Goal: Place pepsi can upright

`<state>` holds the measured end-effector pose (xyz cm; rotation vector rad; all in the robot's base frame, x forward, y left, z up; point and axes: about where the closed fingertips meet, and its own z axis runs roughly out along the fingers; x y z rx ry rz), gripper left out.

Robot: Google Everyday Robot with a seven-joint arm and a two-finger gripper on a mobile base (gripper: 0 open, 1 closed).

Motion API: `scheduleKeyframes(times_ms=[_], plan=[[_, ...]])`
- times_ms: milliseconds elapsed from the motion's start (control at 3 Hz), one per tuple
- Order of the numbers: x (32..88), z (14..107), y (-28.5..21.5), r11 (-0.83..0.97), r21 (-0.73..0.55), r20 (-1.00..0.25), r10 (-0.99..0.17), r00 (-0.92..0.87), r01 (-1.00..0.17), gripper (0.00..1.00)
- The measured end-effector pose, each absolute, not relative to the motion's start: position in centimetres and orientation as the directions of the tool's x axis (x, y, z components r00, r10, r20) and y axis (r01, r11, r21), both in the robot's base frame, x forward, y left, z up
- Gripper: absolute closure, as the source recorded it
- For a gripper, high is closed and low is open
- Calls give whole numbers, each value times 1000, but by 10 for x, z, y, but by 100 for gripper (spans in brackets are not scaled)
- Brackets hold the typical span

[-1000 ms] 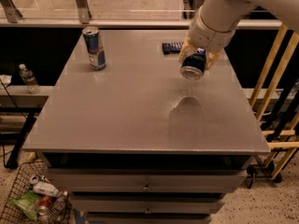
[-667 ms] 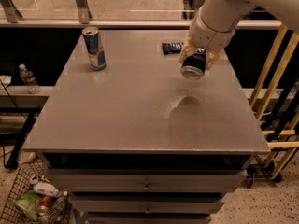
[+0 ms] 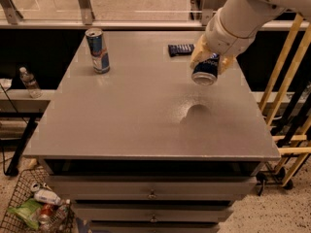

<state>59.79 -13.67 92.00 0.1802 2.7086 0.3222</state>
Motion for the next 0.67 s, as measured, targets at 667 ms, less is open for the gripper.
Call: scheduleKeyframes(times_ms=[667], plan=[[578,918,-134,935,326,-422,11,-906,-140,100]])
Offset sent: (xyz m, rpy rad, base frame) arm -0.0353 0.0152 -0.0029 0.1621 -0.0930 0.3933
